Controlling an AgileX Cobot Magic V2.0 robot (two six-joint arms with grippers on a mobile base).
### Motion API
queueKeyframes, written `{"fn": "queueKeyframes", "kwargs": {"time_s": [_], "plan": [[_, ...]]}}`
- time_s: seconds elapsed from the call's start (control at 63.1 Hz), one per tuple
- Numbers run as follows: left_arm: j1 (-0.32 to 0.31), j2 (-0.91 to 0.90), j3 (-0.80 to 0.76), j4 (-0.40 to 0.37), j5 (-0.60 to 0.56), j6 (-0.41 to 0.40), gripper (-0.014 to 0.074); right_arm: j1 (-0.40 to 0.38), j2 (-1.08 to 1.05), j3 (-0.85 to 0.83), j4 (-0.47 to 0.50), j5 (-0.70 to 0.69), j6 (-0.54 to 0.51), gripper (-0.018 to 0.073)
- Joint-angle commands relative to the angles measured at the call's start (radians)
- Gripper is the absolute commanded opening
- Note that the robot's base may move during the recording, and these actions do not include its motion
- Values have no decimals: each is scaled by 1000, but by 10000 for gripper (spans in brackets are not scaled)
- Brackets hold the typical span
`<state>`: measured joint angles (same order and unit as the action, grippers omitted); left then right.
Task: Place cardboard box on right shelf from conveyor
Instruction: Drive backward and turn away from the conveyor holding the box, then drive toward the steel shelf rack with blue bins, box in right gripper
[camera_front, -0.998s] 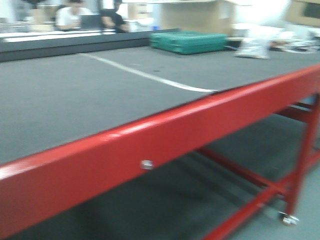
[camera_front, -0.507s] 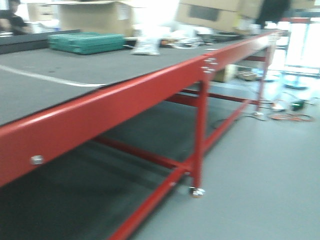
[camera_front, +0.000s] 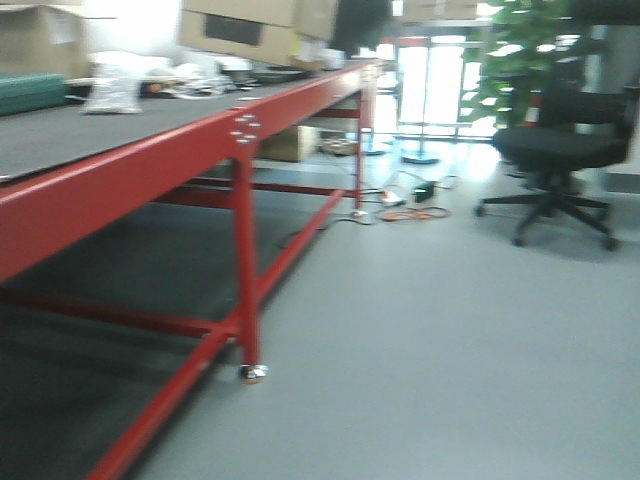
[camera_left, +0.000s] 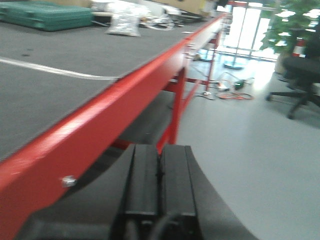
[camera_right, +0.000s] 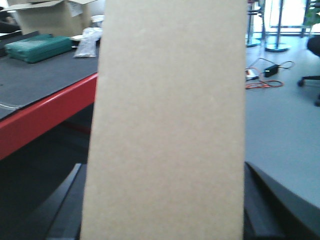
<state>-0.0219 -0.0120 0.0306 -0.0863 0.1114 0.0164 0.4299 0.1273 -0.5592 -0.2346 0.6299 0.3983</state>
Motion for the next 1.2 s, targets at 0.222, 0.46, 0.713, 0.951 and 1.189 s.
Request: {"fn": "queueKeyframes", "kwargs": {"time_s": [0.222, 0.46, 0.713, 0.951, 1.189], "plan": [[0, -12, -3, -5, -84, -5, -119, -5, 14, -27, -27, -99, -8, 163], [0, -12, -3, -5, -84, -5, -119, -5, 14, -27, -27, -99, -8, 163], [0, -12, -3, -5, -84, -5, -119, -5, 14, -27, -27, -99, -8, 163], [0, -12, -3, -5, -84, -5, -119, -5, 17, -27, -27, -99, -8, 163], [0, -14, -3, -5, -84, -5, -119, -5, 16, -27, -27, -99, -8, 163]]}}
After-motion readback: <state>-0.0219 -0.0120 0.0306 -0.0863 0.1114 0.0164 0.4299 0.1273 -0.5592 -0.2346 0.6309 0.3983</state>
